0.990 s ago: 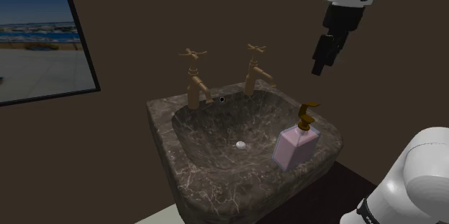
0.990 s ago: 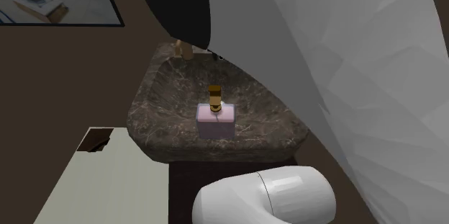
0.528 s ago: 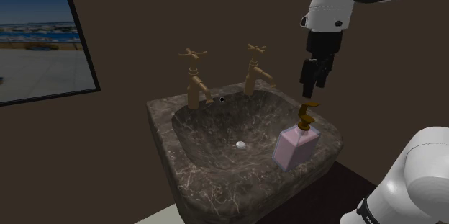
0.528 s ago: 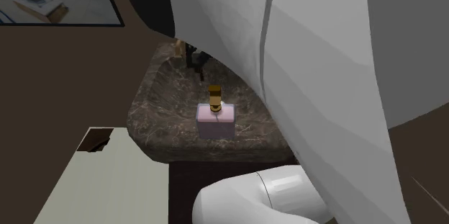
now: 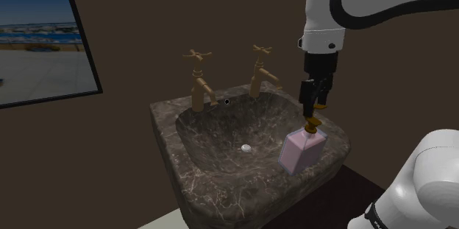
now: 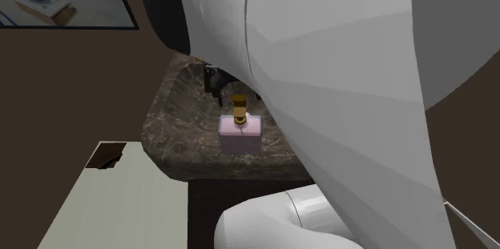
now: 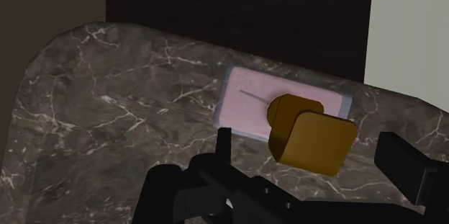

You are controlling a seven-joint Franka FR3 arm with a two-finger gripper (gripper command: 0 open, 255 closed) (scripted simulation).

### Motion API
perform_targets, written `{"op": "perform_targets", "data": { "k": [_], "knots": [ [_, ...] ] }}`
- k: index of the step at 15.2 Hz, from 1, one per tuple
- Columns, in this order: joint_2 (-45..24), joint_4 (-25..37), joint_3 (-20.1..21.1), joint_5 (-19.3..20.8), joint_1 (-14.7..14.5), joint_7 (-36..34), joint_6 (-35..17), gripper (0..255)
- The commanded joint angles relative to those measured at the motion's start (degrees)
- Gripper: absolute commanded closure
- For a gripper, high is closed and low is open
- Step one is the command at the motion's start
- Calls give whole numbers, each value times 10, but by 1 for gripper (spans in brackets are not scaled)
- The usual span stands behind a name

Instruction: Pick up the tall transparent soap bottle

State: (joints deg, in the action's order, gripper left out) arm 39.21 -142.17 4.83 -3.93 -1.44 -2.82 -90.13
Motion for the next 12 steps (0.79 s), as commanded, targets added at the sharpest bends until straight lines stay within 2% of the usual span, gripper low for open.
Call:
{"op": "perform_targets", "data": {
  "k": [1, 3, 4, 12],
  "knots": [
    [0, -21, 1, -1, -1, 0, -21, 0],
    [0, -21, 1, -1, -1, 0, -21, 0],
    [0, -22, 2, -1, -1, 0, -22, 255],
    [0, -22, 1, -1, -1, 0, -22, 255]
  ]
}}
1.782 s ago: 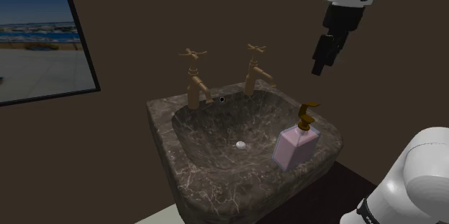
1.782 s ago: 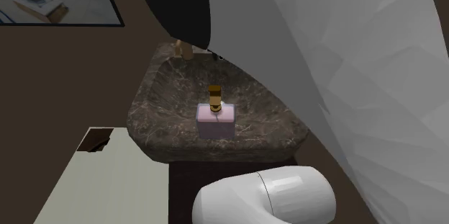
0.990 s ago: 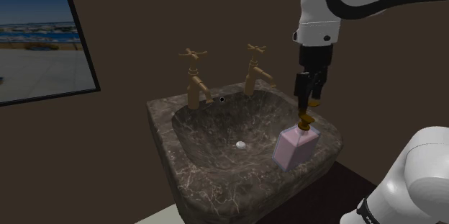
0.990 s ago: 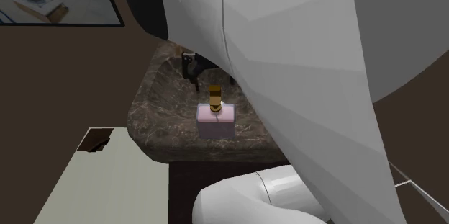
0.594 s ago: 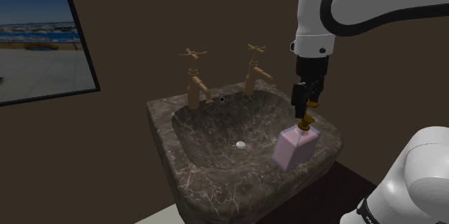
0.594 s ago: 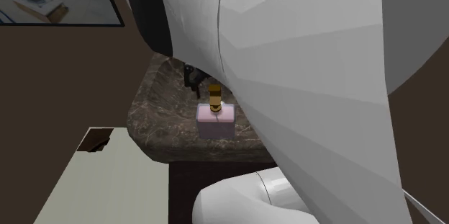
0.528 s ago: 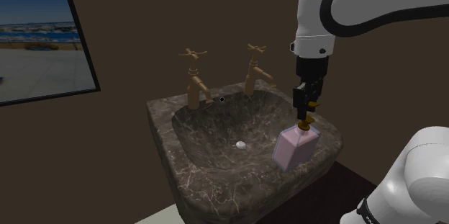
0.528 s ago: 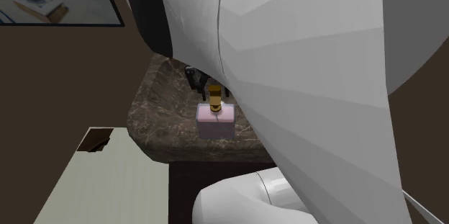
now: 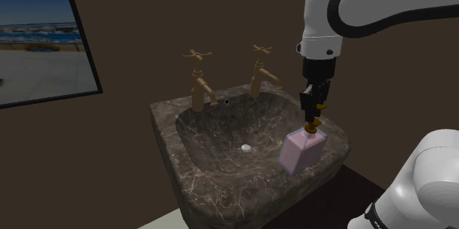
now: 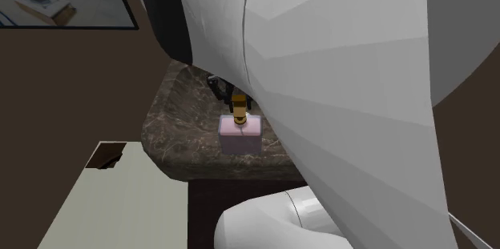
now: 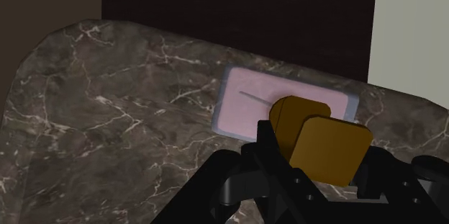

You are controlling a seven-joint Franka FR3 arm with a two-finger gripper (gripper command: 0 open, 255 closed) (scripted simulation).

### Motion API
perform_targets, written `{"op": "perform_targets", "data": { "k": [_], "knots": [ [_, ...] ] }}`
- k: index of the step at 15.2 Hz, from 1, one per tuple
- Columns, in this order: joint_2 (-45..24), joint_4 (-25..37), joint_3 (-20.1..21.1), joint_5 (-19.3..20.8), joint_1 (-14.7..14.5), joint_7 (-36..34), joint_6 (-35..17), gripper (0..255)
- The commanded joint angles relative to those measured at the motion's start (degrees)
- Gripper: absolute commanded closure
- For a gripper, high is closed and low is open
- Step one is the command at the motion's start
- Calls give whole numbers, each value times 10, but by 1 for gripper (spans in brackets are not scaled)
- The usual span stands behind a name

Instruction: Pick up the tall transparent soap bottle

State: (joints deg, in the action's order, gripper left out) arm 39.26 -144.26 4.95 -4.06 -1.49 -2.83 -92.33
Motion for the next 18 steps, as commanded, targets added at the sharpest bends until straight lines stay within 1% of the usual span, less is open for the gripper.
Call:
{"op": "perform_targets", "data": {
  "k": [1, 16, 18],
  "knots": [
    [0, -1, 0, 0, 0, 0, 1, 255],
    [-7, 120, -5, 4, 2, -3, 114, 255],
    [-7, 121, -5, 4, 2, -3, 115, 255]
  ]
}}
